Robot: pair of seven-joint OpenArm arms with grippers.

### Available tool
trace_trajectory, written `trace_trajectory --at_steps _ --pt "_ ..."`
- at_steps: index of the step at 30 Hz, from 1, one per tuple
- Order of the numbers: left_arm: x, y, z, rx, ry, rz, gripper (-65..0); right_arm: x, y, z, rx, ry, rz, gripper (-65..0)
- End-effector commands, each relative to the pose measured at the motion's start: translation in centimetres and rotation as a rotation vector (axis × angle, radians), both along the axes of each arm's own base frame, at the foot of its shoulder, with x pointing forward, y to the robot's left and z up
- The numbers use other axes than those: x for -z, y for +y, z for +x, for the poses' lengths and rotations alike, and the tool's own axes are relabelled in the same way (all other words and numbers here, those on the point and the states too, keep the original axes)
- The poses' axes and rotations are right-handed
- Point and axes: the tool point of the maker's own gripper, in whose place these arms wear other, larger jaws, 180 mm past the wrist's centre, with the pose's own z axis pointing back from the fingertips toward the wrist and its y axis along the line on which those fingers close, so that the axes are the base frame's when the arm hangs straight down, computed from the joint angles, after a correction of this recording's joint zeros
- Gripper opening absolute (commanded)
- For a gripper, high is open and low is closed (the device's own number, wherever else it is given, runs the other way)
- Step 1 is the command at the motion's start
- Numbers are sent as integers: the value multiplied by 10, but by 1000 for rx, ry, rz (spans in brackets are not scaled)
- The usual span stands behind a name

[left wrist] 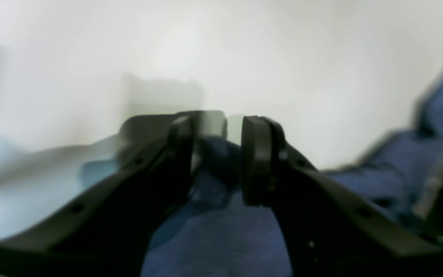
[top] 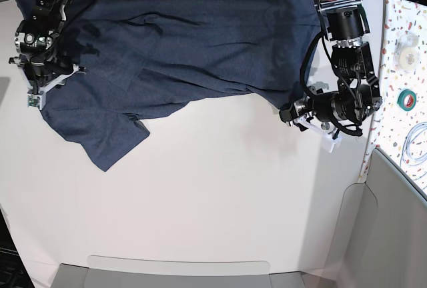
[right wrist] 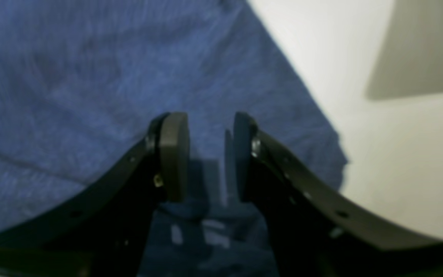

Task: Layout the t-shirt on the table in an organized manner, then fold the t-shirt properly
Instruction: 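Release the edge and move the left gripper to the shirt's hem corner, then grasp the hem corner with the left gripper and pull it outward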

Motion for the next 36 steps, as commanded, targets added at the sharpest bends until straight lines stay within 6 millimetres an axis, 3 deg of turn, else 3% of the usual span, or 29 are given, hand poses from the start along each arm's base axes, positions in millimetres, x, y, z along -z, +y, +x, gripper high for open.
trace_trajectory --at_steps 1,5,9,14,19,21,25,27,31,36 --pt "-3 -1 -2 20 16 -4 -436 -11 -1 9 -15 -44 -17 -450" --pt "-6 -16 -5 89 14 -32 -436 -7 2 9 -22 -34 -10 -450" --pt "4 -30 -28 155 59 -78 -436 -10 2 14 -21 -46 -9 -450" --pt "6 -33 -47 232 96 -109 -437 -9 2 13 -21 -45 -8 -450" --pt "-3 -30 -51 270 98 -139 -441 -6 2 12 -20 -36 -4 -450" --pt "-6 -24 -50 267 94 -140 -468 -4 7 12 -17 -37 10 -450" --pt "-13 -9 -47 250 84 -137 -608 -2 9 11 -17 -36 16 -450" --pt "-26 -2 -41 237 49 -160 -650 -2 11 11 -16 -36 21 -450" --pt "-80 11 -16 171 -145 -206 -650 -1 11 10 -16 -34 23 -450" --pt "-123 12 -21 138 -318 -227 -650 3 13 9 -14 -26 30 -450"
